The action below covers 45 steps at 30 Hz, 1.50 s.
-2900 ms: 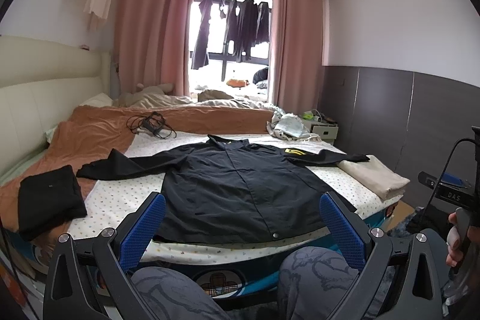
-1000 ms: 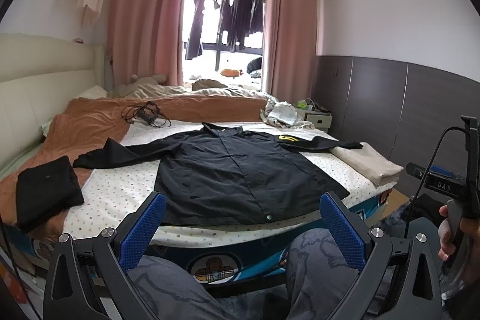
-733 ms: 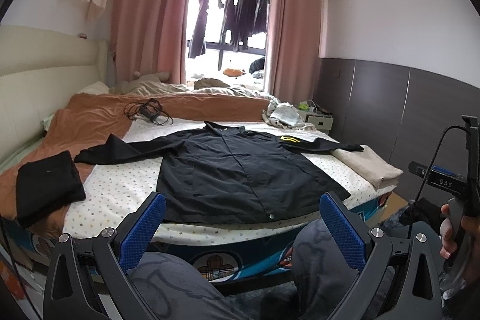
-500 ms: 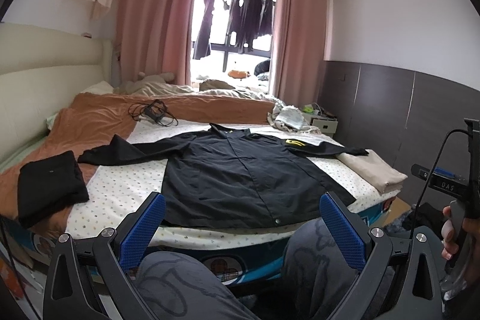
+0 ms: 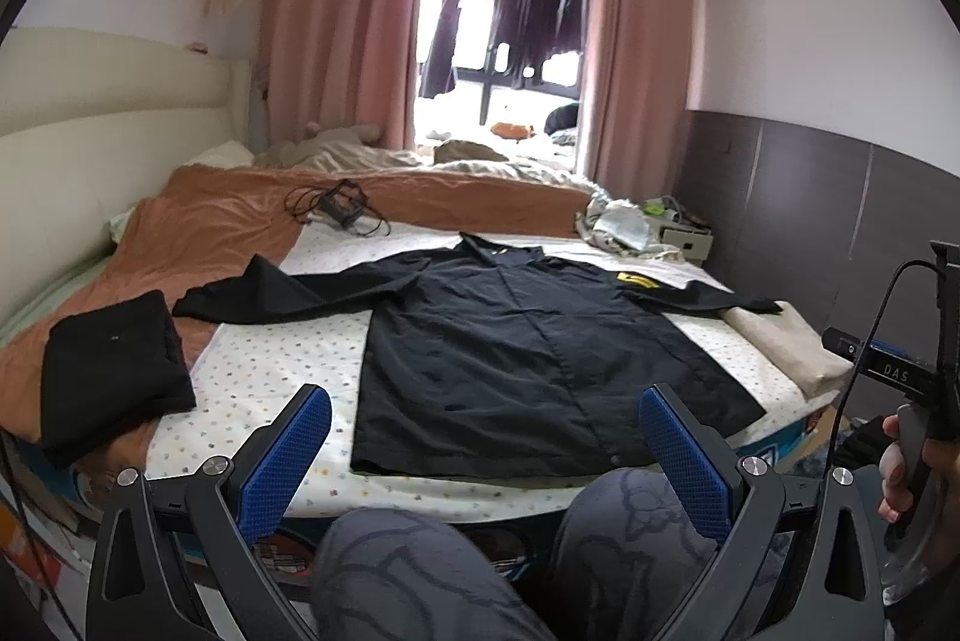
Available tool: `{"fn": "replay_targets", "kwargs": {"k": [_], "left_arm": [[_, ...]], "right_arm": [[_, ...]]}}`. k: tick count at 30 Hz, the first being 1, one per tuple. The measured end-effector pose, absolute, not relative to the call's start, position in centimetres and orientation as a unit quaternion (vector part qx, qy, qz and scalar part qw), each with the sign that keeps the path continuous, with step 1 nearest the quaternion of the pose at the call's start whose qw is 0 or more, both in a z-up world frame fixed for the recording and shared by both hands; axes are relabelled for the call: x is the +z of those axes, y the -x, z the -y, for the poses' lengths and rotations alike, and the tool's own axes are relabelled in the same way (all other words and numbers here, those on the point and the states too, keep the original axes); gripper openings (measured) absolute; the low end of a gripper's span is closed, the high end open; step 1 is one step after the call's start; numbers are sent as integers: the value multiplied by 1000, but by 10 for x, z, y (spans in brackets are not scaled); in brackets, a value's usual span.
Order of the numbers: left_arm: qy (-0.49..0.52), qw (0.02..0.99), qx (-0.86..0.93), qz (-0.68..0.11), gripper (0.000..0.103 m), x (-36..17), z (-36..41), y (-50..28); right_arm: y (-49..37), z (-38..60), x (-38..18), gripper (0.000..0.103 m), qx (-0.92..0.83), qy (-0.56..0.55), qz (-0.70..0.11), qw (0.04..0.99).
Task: Fold large clothes
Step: 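Reach the left gripper to the plain black sleeve and grasp its cuff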
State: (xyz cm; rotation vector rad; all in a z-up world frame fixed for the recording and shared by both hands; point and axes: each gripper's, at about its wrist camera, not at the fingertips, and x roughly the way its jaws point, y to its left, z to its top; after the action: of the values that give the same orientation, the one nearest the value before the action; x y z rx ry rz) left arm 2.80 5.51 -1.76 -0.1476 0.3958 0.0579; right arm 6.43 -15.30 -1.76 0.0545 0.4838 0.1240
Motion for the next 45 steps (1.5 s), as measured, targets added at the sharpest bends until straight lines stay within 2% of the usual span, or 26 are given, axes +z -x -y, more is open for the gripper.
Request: {"fn": "replay_targets", "kwargs": {"k": [15,37,41,45], "left_arm": [[96,966,86,-223,103,-19,-119,-103],[164,923,214,-273,102,-37,-270,-208],[172,917,228,-277,101,-37,-291,-225],[183,912,239,-279,95,-38,-313,-244]], "right_arm": [[-160,82,-23,103,125,-21,-252,959],[-333,-77,-48,103,210,-74,-324,919],[-364,-103,-57,103,229,-99,-340,907],[-397,-125,-68,103,225,-117,-355,900]]}}
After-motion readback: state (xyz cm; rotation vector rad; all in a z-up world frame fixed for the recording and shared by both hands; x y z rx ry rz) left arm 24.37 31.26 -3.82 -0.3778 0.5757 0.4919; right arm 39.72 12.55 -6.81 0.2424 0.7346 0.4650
